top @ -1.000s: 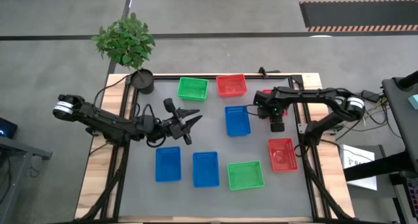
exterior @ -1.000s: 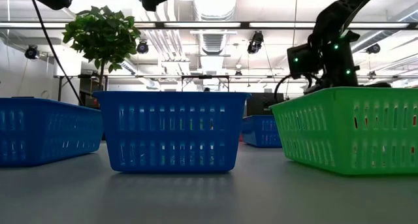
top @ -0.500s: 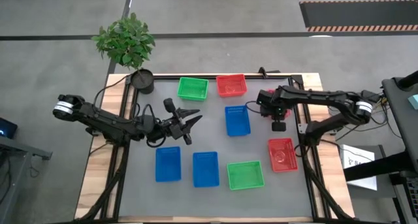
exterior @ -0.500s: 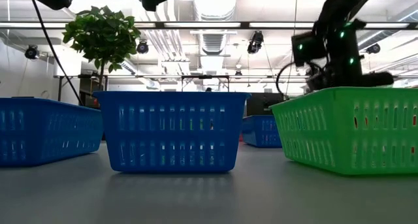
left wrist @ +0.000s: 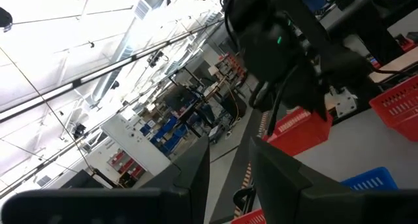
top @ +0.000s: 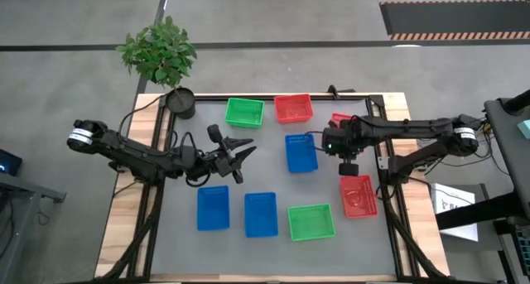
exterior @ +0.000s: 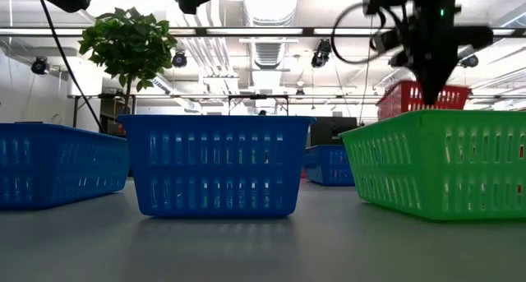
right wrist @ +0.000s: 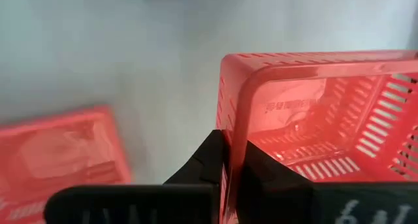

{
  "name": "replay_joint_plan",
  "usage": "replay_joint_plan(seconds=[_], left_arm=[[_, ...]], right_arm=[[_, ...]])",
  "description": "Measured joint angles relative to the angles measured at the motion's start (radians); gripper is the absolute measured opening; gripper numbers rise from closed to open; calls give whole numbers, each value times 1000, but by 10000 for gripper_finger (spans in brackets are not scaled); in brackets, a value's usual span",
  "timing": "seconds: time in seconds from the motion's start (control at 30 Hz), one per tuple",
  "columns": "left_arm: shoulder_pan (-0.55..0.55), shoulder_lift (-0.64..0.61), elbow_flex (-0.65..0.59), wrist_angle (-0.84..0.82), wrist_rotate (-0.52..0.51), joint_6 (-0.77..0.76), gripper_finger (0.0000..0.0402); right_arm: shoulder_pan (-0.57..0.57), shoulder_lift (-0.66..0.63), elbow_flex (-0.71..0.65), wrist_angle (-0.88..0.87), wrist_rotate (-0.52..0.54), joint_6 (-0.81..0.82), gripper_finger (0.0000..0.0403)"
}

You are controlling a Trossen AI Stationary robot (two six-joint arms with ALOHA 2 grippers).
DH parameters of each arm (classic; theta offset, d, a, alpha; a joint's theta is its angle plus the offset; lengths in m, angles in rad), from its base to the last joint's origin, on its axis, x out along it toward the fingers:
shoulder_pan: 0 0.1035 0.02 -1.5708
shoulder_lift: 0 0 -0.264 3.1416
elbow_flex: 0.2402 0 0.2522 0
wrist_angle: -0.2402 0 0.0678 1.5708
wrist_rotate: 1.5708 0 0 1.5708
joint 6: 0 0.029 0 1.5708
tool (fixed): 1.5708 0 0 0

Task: Stack baskets by color
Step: Stack the middle red bin on the bottom red bin

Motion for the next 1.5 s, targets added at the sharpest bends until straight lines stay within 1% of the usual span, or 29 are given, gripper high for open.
replay_joint_plan(seconds=[0.27,0.53,0.7,0.83,0.97,1.13,1.3,1.5], left_arm=[[0,0,0,-5,0,-1,93],[-9,0,0,-4,0,-2,93],[-11,0,0,-4,0,-2,93],[-11,0,0,-2,0,-3,93],[-11,0,0,0,0,-2,93],[-11,0,0,1,0,-2,93],[-11,0,0,2,0,-2,93],[-11,0,0,2,0,-1,93]], right_arm=[[254,117,180,-140,2,242,8],[527,214,293,-171,-20,493,8],[677,240,313,-181,-84,664,8],[794,253,315,-182,-91,774,8],[884,261,296,-191,-90,871,8],[950,271,261,-192,-88,924,8],[953,271,208,-189,-87,925,8],[953,271,185,-174,-87,901,8]])
